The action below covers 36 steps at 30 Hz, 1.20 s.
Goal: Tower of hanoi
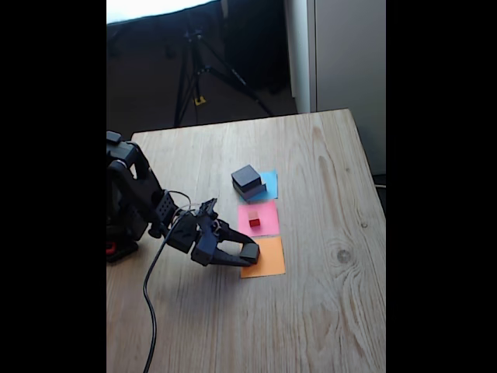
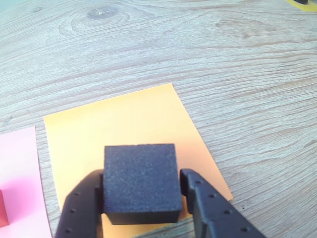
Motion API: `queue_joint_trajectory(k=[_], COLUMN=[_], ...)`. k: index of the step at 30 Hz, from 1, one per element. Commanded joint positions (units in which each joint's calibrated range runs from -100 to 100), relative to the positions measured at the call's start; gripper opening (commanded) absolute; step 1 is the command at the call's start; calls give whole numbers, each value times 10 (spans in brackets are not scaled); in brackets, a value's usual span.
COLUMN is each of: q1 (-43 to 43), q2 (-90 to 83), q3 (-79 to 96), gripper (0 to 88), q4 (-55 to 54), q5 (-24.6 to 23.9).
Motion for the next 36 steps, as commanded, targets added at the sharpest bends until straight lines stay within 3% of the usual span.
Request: queue_joint_trajectory(k=[1,12,22,29,36], q1=[-3,-11,-22,-25,-32], q2=[-2,-29,-134,-309,-468], q3=[-13,0,4,-34,-207], gripper=[85,45,39,44,31], q4=[-1,12,104,333,737], q5=[5,1,-42,-87,-126])
